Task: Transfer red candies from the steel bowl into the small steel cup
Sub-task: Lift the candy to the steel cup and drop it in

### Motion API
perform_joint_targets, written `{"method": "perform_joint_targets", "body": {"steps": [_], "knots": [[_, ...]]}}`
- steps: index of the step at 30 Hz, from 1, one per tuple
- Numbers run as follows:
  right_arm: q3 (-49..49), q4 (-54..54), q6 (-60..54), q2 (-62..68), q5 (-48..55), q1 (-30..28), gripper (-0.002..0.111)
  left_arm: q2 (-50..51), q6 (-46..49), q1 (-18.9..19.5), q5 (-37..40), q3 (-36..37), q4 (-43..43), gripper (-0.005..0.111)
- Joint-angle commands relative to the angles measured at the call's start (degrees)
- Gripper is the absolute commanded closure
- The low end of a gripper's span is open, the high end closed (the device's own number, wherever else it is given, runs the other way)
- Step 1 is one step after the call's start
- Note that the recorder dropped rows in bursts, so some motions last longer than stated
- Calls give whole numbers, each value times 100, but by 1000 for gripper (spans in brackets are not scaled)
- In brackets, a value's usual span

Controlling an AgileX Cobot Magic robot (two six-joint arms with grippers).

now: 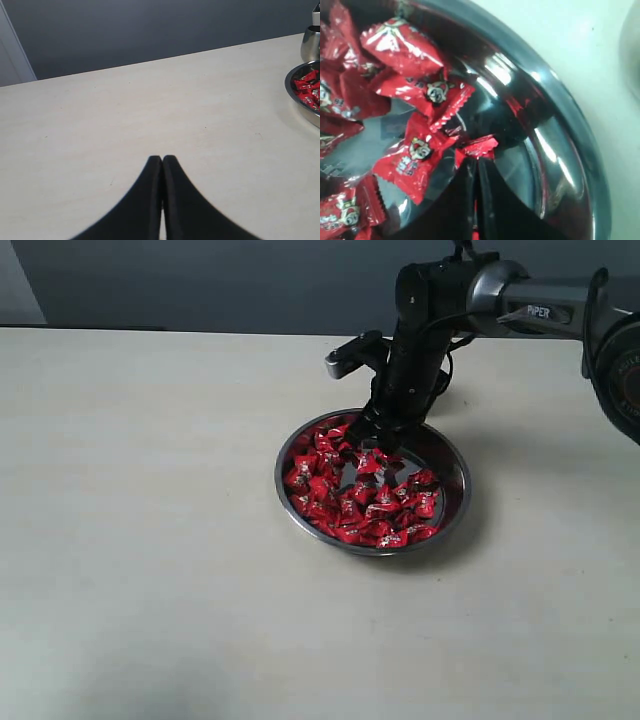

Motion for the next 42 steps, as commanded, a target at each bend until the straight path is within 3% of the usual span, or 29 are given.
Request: {"method": "perform_joint_targets", "body": {"steps": [1,12,17,25,30,37,42], "knots": [[22,-9,30,-181,27,-19,109,-25,-32,-60,-20,-6,-2,106],[22,-176,85,-964,-1380,-28,109,-25,-32,-60,-20,-6,-2,106],[22,-425,611,-894,-2025,-362,109,-25,-32,-60,-20,-6,-2,106],[22,-415,611,-883,-2101,-629,109,-25,-32,-60,-20,-6,-2,106],[22,-415,611,-883,-2333,-629,98,-25,-32,-60,-20,-6,-2,106],[22,-415,611,-883,-2470,-629,97,-25,-32,-60,-20,-6,-2,106],[22,-394,579,-883,-1821,-629,97,-25,-32,-60,-20,-6,-2,106]]}}
